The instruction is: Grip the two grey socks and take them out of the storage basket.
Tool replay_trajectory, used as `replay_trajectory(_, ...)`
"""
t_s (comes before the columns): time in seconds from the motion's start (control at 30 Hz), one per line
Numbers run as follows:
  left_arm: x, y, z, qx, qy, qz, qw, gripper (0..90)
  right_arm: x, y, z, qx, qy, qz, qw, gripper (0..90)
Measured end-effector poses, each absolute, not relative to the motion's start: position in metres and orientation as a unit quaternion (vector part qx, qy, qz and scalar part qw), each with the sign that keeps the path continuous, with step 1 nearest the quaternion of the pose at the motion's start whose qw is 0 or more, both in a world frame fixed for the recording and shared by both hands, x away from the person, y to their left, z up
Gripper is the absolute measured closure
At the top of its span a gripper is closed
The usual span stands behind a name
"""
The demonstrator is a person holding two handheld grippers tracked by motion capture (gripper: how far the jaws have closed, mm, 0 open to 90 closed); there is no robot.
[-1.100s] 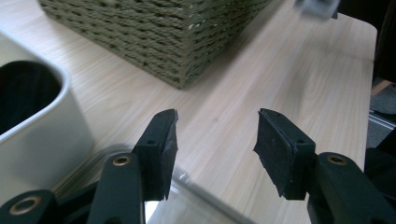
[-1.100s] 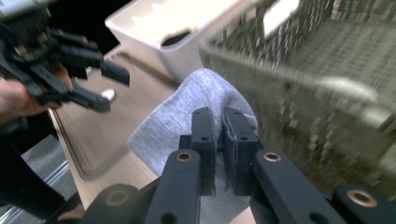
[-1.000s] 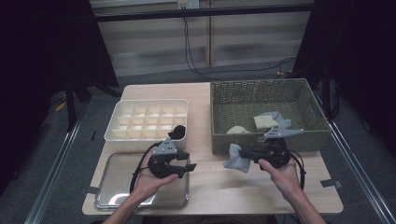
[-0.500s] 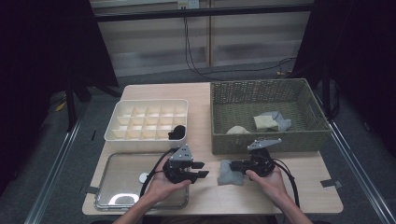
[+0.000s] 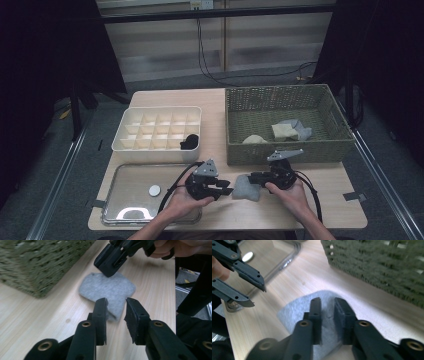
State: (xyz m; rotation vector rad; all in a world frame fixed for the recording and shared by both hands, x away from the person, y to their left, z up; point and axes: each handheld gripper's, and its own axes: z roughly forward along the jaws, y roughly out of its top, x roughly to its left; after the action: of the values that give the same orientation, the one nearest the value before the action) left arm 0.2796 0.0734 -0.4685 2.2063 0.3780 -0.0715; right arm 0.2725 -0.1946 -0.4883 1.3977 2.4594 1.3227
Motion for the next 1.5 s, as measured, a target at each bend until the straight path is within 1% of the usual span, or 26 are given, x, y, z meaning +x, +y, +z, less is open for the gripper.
replay_trajectory(0.13,0.276,0.062,-0.475,0.891,0.141,-0.042,0.429,72.7,0.272,-0.191,-0.494,0.447,0.797,0.407,0.008,84.8)
replay_trajectory(0.27,0.272,0.056,-0.484,0.896,0.135,-0.054,0.420,73.1,0.271,-0.186,-0.499,0.453,0.798,0.399,0.001,86.7)
replay_trajectory(0.37,0.272,0.055,-0.490,0.904,0.130,-0.054,0.405,74.1,0.268,-0.180,-0.499,0.453,0.799,0.396,0.001,86.8)
replay_trajectory(0.4,0.272,0.054,-0.491,0.907,0.131,-0.046,0.397,75.4,0.268,-0.179,-0.499,0.451,0.800,0.396,-0.001,86.6)
replay_trajectory(0.43,0.273,0.054,-0.493,0.905,0.141,-0.046,0.398,76.3,0.267,-0.178,-0.499,0.450,0.800,0.397,-0.002,86.5)
replay_trajectory(0.6,0.278,0.057,-0.495,0.902,0.148,-0.044,0.404,79.8,0.264,-0.177,-0.500,0.446,0.800,0.400,-0.006,85.4)
replay_trajectory(0.73,0.280,0.060,-0.495,0.905,0.151,-0.023,0.397,80.1,0.260,-0.177,-0.500,0.446,0.799,0.403,-0.009,83.5)
replay_trajectory(0.83,0.283,0.061,-0.493,0.910,0.148,-0.012,0.387,80.1,0.252,-0.177,-0.499,0.443,0.802,0.402,-0.008,81.9)
replay_trajectory(0.97,0.288,0.055,-0.493,0.910,0.150,-0.011,0.386,79.2,0.245,-0.179,-0.498,0.440,0.803,0.401,-0.012,81.1)
replay_trajectory(1.13,0.292,0.051,-0.495,0.905,0.156,-0.012,0.396,78.5,0.238,-0.180,-0.498,0.439,0.803,0.402,-0.016,80.7)
replay_trajectory(1.23,0.294,0.050,-0.496,0.901,0.160,-0.011,0.402,73.5,0.240,-0.181,-0.498,0.435,0.804,0.406,-0.017,78.1)
replay_trajectory(1.33,0.293,0.051,-0.495,0.898,0.163,-0.018,0.409,70.5,0.240,-0.183,-0.495,0.435,0.800,0.414,-0.011,76.8)
replay_trajectory(1.43,0.293,0.054,-0.493,0.896,0.164,-0.024,0.411,69.7,0.241,-0.190,-0.490,0.441,0.789,0.428,-0.003,76.8)
replay_trajectory(1.5,0.291,0.055,-0.491,0.896,0.160,-0.026,0.413,71.1,0.242,-0.194,-0.489,0.448,0.783,0.432,0.001,76.8)
